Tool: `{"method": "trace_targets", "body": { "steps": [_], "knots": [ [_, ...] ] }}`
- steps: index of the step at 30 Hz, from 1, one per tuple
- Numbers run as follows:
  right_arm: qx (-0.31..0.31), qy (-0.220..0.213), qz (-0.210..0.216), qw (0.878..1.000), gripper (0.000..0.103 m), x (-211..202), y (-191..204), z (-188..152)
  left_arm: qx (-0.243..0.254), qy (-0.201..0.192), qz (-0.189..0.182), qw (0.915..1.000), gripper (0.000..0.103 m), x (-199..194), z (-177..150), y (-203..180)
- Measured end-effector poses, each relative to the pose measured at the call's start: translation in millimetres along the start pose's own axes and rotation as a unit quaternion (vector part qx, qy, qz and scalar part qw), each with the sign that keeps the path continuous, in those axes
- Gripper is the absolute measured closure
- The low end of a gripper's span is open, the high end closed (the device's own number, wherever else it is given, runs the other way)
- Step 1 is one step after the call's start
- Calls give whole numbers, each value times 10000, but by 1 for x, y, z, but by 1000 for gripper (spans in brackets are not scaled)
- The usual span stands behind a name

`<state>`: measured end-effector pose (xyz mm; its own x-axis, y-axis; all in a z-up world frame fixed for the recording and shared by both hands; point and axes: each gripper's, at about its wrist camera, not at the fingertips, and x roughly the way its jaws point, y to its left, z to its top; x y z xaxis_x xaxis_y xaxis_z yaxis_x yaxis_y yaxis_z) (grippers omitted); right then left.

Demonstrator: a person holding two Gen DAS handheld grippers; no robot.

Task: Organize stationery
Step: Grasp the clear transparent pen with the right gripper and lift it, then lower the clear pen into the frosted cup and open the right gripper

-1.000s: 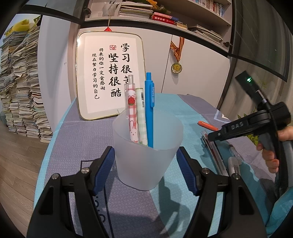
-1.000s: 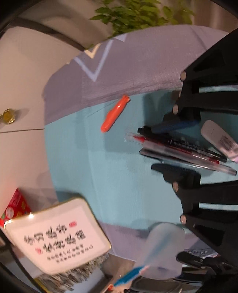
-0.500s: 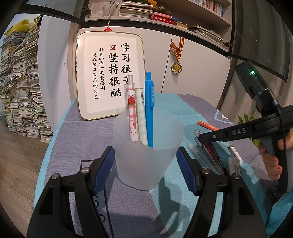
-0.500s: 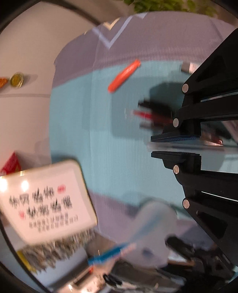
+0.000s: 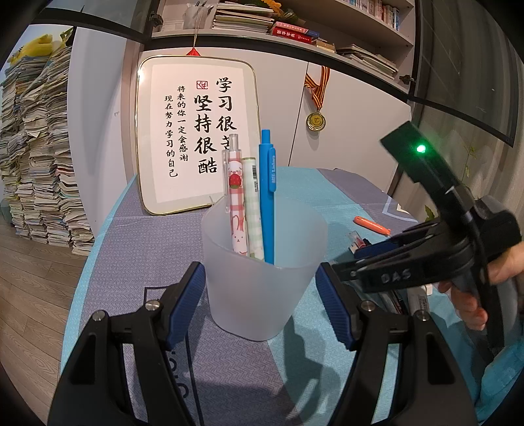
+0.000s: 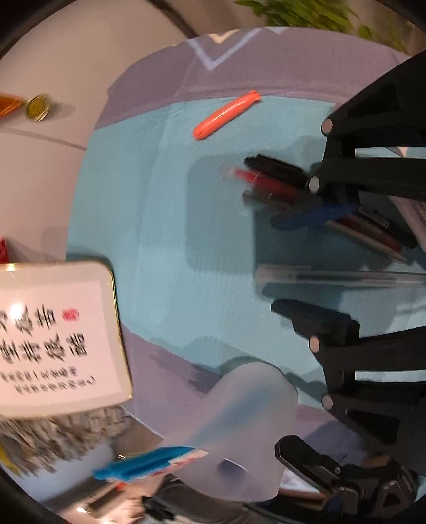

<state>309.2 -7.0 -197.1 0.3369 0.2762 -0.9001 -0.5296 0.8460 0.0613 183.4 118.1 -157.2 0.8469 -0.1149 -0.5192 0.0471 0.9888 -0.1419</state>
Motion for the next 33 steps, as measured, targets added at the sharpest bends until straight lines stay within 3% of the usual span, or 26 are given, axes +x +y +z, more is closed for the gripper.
{"method": "trace_targets", "body": {
  "steps": [4,5,7,10,16,21,25,33],
  "knots": [
    [-192,200,-139,9995,59,12,6,6,0,0,1,10000,34,0,0,0],
    [-174,174,-92,9997,63,12,5,8,-1,0,-1,10000,34,0,0,0],
    [-149,176,-66,9997,90,10,4,11,-3,1,-1,10000,34,0,0,0],
    [-116,102,-9,9999,90,1,5,8,-8,6,-4,10000,34,0,0,0],
    [-24,-828,141,9965,90,-75,7,4,-8,6,-5,10000,34,0,0,0],
    [-55,-1730,284,9845,90,-147,18,-2,-7,7,-3,10000,34,0,0,1],
    [-92,-2512,303,9674,90,-189,32,10,-23,6,-16,10000,34,0,0,1],
    [-265,-2933,455,9546,90,-208,55,22,-31,8,-24,10000,36,1,0,1]
  ]
}}
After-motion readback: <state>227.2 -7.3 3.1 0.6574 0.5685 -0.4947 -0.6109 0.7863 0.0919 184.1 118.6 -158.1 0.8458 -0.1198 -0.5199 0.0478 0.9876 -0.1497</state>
